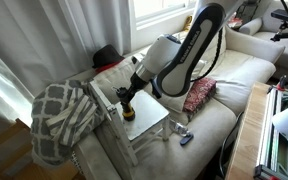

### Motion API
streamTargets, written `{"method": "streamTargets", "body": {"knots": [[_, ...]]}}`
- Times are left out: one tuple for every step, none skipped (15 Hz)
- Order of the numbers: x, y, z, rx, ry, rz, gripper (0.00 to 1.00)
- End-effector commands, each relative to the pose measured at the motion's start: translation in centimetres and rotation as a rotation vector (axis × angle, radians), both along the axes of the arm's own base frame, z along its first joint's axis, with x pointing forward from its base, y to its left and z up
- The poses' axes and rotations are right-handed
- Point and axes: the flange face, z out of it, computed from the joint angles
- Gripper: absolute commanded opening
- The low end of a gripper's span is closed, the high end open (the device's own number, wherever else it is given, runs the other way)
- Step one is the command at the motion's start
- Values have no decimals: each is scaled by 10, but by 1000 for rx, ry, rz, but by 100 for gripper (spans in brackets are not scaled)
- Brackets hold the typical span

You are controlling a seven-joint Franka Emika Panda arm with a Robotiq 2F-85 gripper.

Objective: Lay the flashlight flat on the seat of the wooden chair and put the bottle of water upright on it

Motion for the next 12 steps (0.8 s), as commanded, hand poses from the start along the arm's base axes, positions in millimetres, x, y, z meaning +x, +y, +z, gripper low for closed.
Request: {"method": "streamTargets", "body": {"knots": [[9,2,-9,13,-17,-36,100],[10,2,-10,12,-18,-44,100],[12,2,-12,13,-18,-51,100],[13,3,-14,15,-18,-58,100],[13,4,-16,19,-18,-61,100],[14,5,-19,21,-14,-70,99],[15,6,-20,21,-7,-81,99],[16,7,-21,24,-6,-87,100],[16,7,-22,24,-5,-92,90],[17,7,-22,26,-3,-100,75],[17,6,-23,27,-4,-106,71],[17,6,-24,28,-3,-113,63]]}}
